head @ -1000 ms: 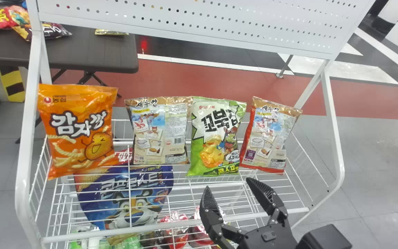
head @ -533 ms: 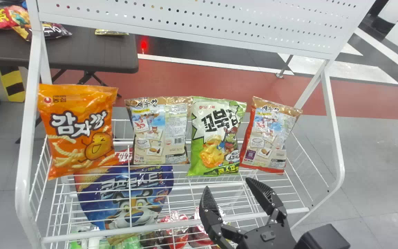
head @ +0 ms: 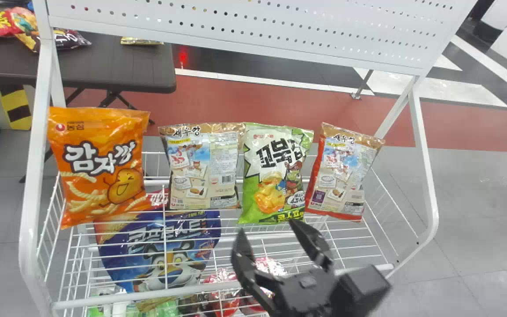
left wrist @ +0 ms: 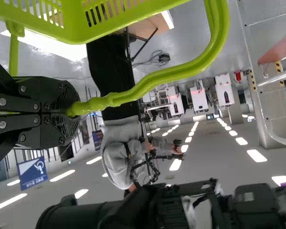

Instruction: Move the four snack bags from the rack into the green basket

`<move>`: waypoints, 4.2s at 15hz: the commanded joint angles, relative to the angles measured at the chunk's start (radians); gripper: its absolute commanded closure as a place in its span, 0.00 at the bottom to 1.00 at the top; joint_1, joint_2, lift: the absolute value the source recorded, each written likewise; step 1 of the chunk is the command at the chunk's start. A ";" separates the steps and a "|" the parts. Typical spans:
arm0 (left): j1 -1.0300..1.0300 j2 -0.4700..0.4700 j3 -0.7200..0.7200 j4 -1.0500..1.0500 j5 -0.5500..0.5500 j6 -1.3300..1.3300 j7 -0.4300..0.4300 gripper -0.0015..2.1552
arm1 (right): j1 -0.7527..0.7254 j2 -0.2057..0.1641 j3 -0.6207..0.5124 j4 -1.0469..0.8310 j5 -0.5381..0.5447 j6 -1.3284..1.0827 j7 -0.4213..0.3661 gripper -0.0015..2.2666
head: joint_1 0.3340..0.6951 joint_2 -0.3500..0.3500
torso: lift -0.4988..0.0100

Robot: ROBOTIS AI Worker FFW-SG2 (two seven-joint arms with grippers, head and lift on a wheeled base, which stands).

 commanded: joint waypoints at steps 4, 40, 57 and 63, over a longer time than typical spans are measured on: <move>0.012 0.003 -0.021 -0.014 -0.008 0.003 0.000 0.75 | -0.414 0.000 0.207 0.271 0.019 0.197 -0.002 0.06 | 1.00 0.00 | 0.98; -0.005 0.015 -0.006 -0.016 0.016 -0.016 0.003 0.74 | 0.198 -0.141 0.120 -0.330 0.264 0.491 0.074 0.99 | 1.00 0.00 | 0.98; -0.009 0.014 0.020 -0.034 0.022 -0.016 -0.005 0.74 | 0.161 -0.174 0.204 -0.260 0.132 1.133 0.175 0.99 | 1.00 0.00 | 0.98; -0.008 0.014 0.020 -0.042 0.021 -0.016 -0.003 0.74 | 0.160 -0.167 0.161 -0.289 0.145 1.240 0.190 0.00 | 1.00 0.00 | 0.98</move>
